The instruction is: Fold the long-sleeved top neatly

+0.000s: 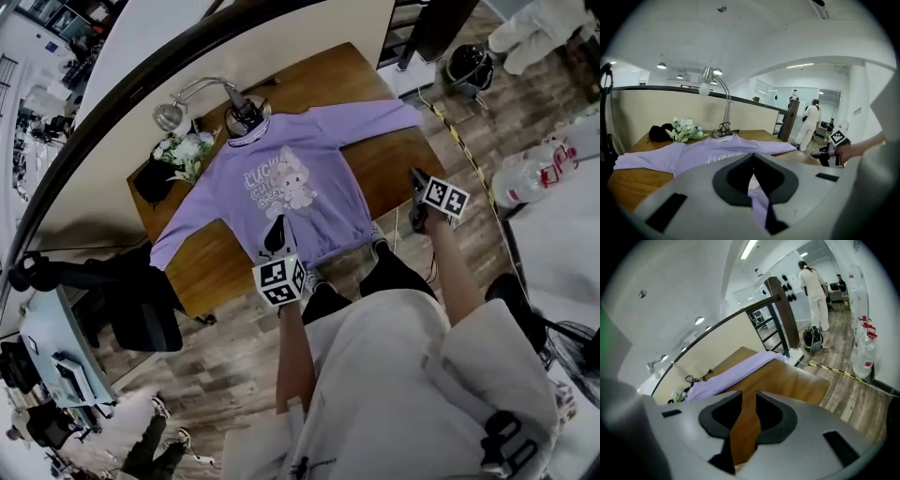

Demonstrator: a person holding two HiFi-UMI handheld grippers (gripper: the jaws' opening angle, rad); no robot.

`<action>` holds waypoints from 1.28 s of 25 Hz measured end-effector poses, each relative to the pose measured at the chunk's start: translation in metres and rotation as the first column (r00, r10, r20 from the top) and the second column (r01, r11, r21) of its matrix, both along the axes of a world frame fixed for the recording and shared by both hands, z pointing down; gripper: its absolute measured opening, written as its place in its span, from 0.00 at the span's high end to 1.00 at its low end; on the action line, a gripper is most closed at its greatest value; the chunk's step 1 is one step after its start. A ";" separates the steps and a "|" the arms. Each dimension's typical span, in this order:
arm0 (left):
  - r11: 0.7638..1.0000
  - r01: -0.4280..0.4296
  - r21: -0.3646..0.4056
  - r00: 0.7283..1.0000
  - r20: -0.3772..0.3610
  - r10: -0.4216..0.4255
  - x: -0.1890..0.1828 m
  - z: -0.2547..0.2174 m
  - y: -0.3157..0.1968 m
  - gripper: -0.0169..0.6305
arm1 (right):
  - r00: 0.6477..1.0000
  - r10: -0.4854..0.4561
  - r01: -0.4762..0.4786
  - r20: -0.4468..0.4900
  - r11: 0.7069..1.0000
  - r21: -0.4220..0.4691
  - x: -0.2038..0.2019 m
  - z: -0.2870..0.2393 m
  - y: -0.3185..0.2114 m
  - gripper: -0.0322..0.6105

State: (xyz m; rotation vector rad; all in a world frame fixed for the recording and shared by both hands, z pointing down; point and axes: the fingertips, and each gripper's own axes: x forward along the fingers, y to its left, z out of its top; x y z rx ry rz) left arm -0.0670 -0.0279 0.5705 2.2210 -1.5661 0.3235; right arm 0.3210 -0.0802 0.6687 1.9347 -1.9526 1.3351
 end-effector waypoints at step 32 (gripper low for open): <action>0.979 0.197 -0.057 0.943 0.283 -0.174 0.168 -0.002 -0.092 0.94 | 0.453 0.055 0.260 0.890 0.947 -0.190 0.128 0.108 -0.179 0.47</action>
